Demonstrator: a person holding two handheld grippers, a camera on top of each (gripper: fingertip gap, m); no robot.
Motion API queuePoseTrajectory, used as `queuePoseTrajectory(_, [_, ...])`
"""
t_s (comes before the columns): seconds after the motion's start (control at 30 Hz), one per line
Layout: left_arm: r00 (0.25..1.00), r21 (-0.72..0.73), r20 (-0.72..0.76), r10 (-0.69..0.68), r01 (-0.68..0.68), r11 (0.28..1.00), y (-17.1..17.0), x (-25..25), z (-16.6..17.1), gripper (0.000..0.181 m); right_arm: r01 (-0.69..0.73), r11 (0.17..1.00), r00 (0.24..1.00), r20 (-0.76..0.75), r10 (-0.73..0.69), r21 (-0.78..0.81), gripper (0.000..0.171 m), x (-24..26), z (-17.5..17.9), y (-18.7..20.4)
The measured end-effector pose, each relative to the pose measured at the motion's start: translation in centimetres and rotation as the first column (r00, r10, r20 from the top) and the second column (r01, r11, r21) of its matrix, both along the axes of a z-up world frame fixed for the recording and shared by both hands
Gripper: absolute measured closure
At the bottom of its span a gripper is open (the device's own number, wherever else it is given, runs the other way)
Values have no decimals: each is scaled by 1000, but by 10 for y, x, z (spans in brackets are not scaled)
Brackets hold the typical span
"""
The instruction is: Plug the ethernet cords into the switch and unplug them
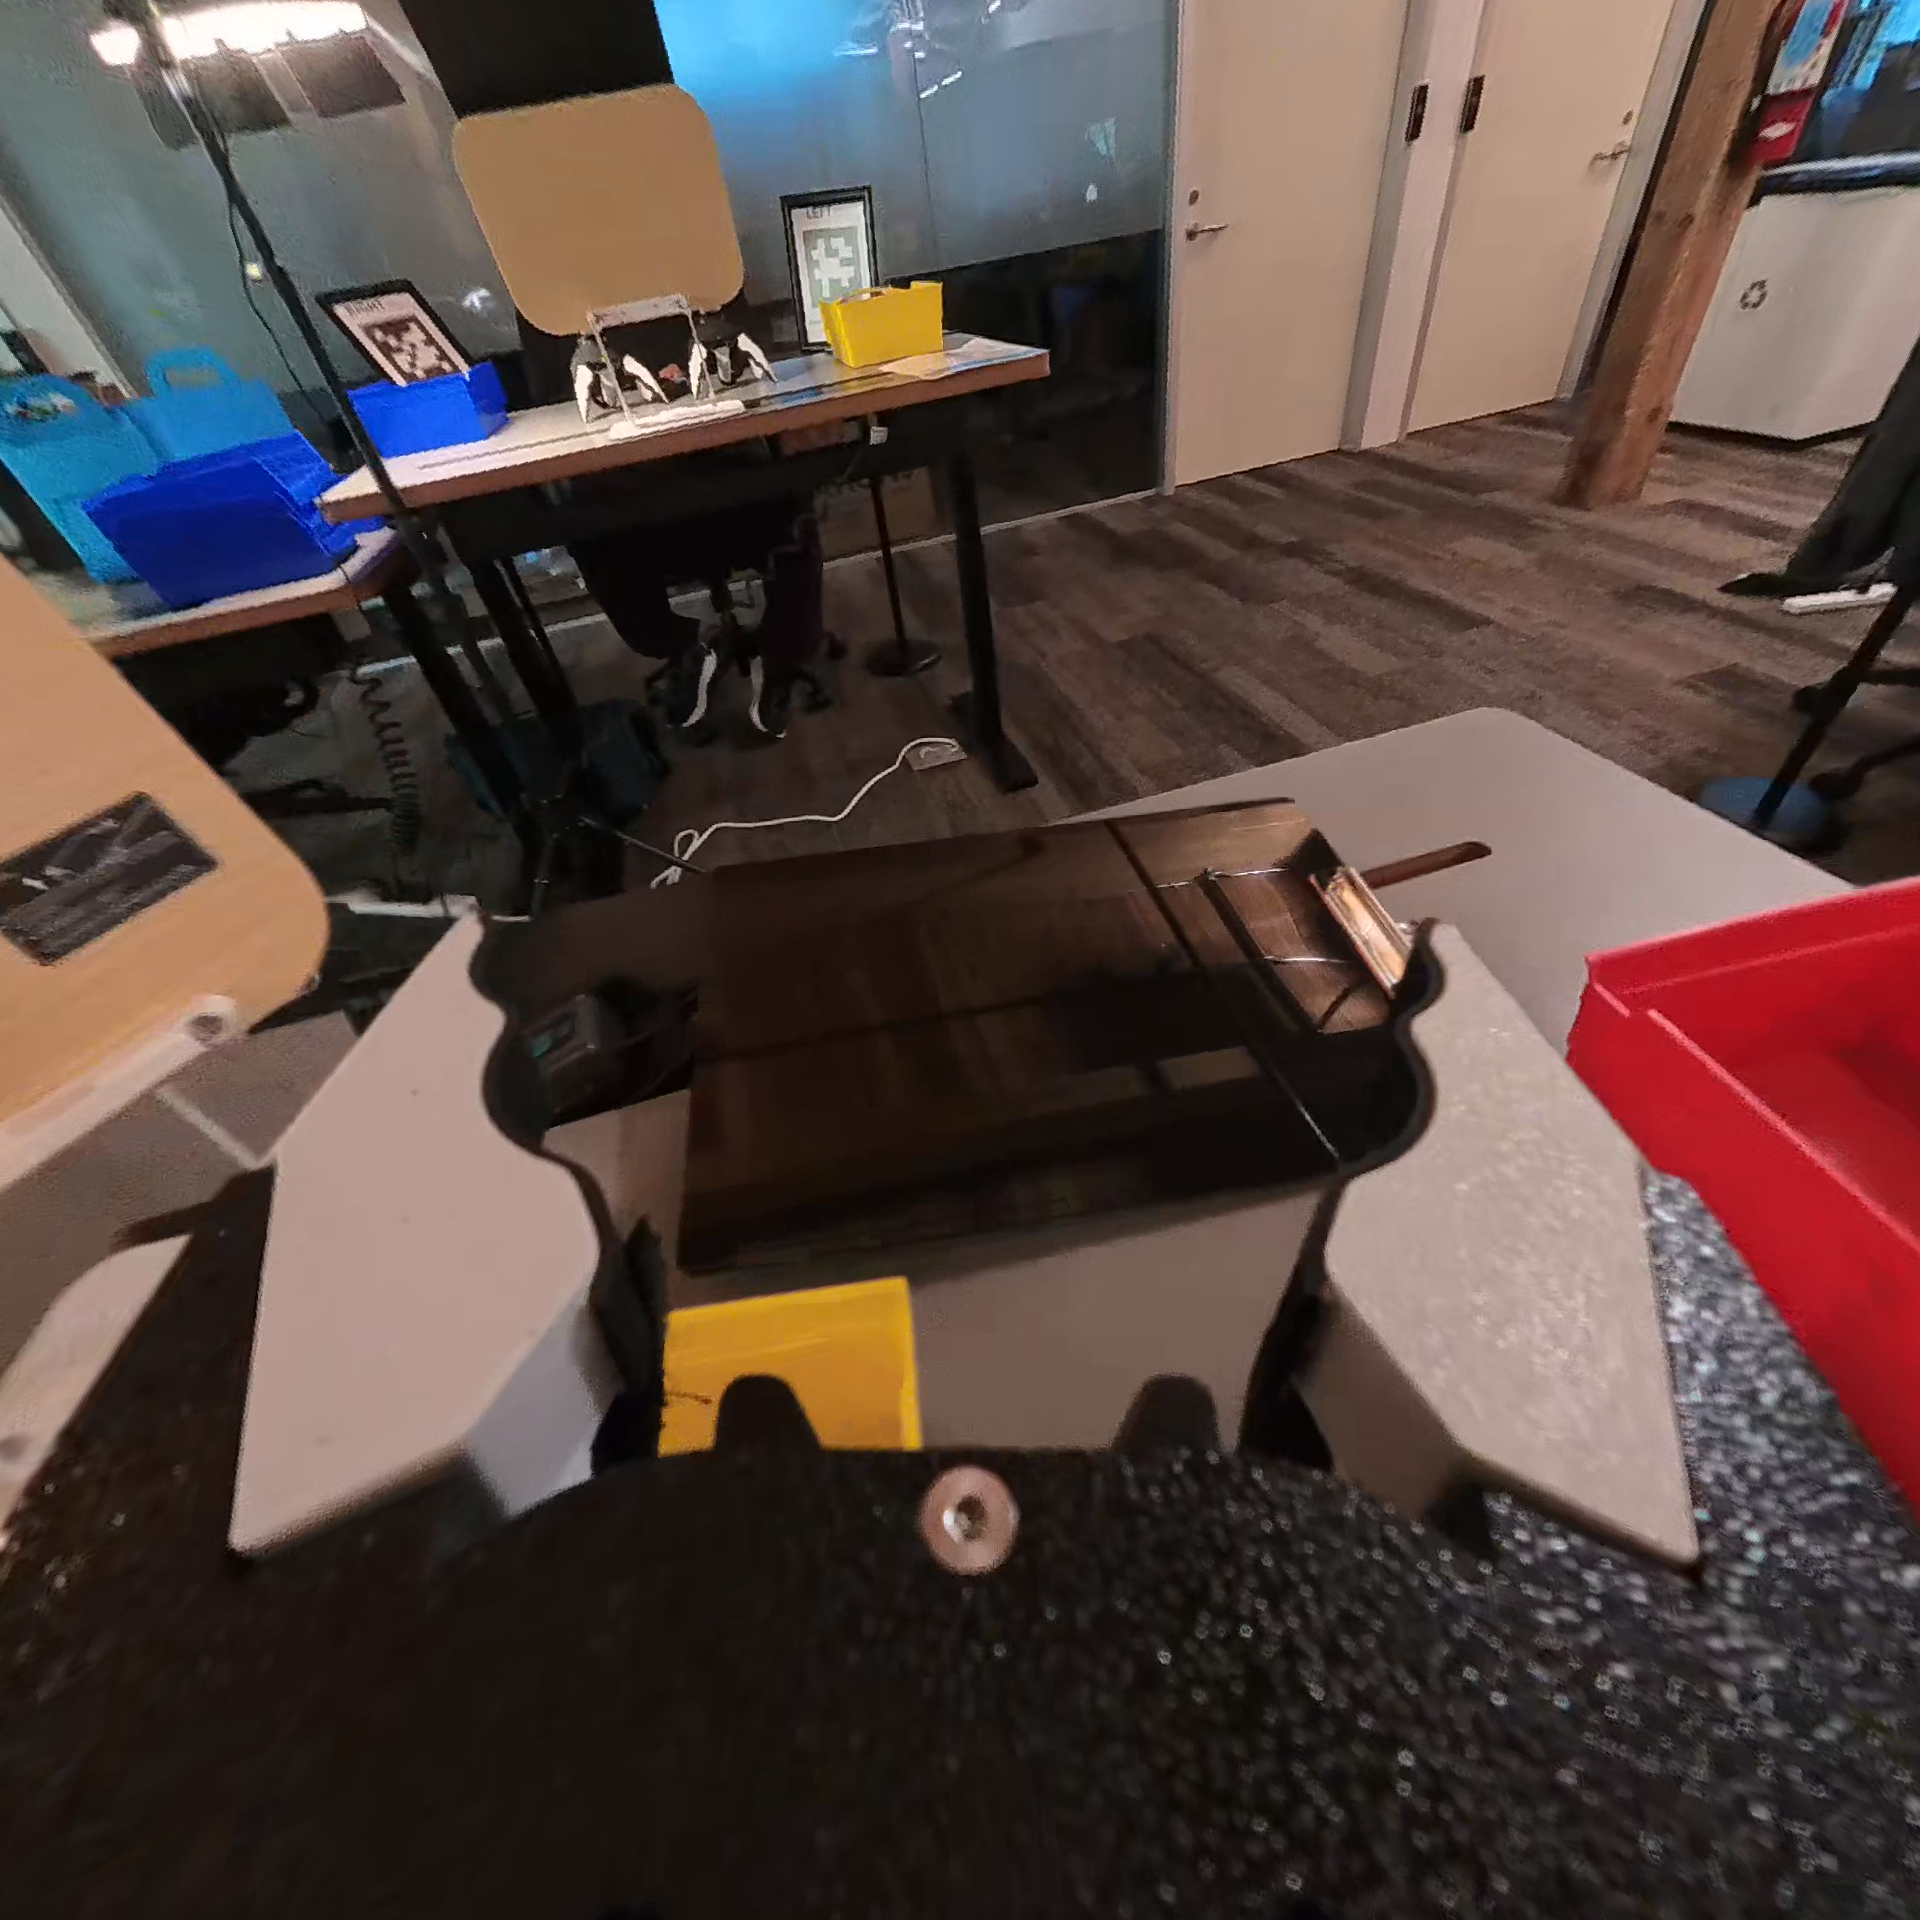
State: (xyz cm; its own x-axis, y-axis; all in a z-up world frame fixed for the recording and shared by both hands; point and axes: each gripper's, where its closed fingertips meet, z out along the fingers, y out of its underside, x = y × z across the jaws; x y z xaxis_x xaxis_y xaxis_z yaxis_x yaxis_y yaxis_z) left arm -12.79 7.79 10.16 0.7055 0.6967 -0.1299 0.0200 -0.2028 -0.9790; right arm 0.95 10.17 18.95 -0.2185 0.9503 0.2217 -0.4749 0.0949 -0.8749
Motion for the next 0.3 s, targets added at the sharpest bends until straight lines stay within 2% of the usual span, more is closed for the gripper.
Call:
queuePoseTrajectory(0.17, [998, 33, 62, 7, -9, 999, 39, -22, -17, 22, -24, 997, 998, 57, 28, -67, 59, -20, -14, 19])
queuePoseTrajectory(0.3, [998, -83, 11, 67, -66, 994, 60, -40, -43, 23, -54, 996, 982, 176, 65, -66, 50, -44, -37, 15])
